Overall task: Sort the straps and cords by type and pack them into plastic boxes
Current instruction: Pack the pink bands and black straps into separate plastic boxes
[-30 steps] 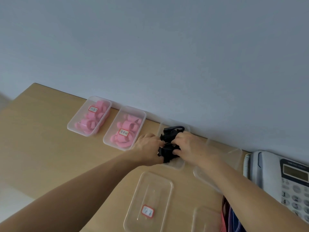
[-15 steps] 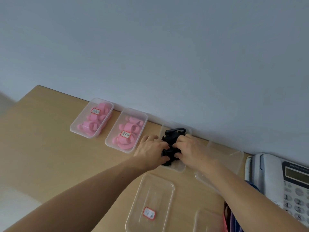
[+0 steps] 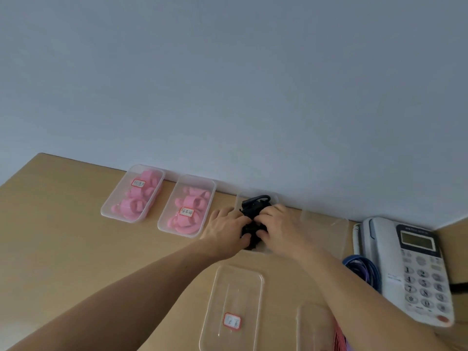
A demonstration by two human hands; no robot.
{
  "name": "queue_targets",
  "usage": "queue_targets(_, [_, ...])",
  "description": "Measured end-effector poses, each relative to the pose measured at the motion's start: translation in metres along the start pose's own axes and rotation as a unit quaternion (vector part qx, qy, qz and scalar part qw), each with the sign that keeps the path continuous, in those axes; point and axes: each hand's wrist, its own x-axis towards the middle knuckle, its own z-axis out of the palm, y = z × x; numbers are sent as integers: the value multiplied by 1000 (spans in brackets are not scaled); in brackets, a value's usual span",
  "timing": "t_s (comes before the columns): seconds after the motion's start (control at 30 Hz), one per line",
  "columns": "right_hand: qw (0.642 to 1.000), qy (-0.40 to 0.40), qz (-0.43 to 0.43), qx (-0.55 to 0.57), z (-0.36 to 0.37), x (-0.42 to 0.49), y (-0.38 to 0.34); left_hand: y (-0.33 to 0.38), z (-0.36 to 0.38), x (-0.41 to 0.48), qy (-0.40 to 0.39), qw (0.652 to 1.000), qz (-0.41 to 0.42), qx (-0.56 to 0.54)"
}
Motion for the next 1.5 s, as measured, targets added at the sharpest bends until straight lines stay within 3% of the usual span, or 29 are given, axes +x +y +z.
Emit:
queue_targets(0.17, [993,90,73,3,-20,-35,-29,-9,-15,-20,61,994,28,-90])
queue_targets(0.27, [986,119,115,-3,-20,-57,-57,-19,-16,-50,57,990,63,-110])
queue_targets(0.4, [977,69,201,16,7,-81,-95,-37,-4,-85,-44,991,82,-96])
queue_targets(0.57, [934,-4,352,61,43,-102,-126,-47,9,-104,-137,982,38,-120])
queue_targets(0.7, [903,-54,418,85,69,-112,-139,-45,17,-108,-169,973,7,-157])
queue_targets(0.9, [867,-52,489,74,89,-99,-149,-49,21,-106,-176,963,-31,-203])
queue_targets(1.27, [842,35,522,132,107,-101,-153,-61,15,-110,-171,946,-68,-266])
queue_targets(1.5, [815,158,425,360,82,-104,-149,-55,-2,-114,-200,927,-78,-307])
